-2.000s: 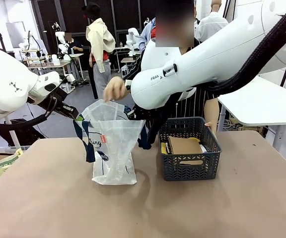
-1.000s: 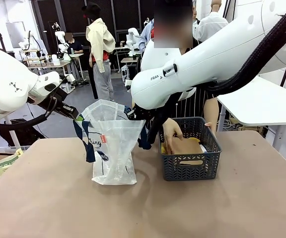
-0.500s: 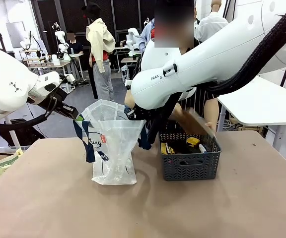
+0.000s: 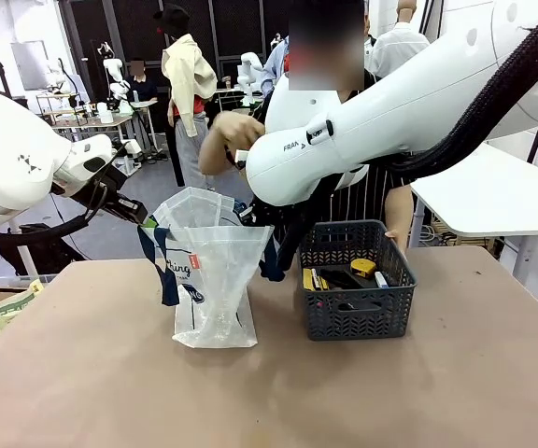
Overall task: Transfer purchased items from the store into the shopping bag.
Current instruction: Move the Reusable shopping bag to the right side of the table.
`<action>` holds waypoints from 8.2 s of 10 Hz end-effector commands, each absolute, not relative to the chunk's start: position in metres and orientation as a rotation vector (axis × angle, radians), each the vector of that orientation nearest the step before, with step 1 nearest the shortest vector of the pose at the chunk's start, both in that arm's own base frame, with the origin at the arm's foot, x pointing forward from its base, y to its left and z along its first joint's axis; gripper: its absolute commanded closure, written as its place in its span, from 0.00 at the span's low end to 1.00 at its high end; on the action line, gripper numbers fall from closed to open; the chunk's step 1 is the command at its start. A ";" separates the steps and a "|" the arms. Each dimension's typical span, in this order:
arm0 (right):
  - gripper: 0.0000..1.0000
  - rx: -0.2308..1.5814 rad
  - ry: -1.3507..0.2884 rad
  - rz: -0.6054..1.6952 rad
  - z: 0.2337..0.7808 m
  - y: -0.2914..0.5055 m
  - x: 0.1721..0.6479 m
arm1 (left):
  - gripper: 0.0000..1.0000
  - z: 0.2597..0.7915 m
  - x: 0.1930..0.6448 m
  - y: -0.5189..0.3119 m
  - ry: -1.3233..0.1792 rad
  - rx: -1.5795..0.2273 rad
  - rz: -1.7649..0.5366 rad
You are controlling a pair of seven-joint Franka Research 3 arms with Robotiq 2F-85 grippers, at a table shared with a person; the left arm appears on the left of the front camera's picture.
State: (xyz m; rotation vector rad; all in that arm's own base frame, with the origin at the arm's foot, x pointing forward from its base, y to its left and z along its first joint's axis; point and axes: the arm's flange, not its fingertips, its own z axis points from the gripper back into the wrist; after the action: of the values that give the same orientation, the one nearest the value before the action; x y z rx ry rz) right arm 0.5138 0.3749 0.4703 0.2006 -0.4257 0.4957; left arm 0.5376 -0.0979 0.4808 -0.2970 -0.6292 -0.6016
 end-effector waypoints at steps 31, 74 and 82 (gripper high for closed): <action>1.00 0.206 -0.423 0.490 0.472 0.373 0.513 | 1.00 0.481 0.539 -0.095 -0.633 -0.289 -0.611; 1.00 0.206 -0.423 0.490 0.472 0.373 0.513 | 1.00 0.481 0.539 -0.095 -0.633 -0.289 -0.611; 1.00 0.206 -0.423 0.490 0.472 0.373 0.513 | 1.00 0.481 0.539 -0.095 -0.633 -0.289 -0.611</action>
State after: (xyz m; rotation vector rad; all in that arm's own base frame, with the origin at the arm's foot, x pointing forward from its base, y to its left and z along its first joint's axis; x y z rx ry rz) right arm 0.5137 0.3750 0.4703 0.2006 -0.4254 0.4959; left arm 0.5375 -0.0975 0.4801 -0.2969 -0.6279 -0.6009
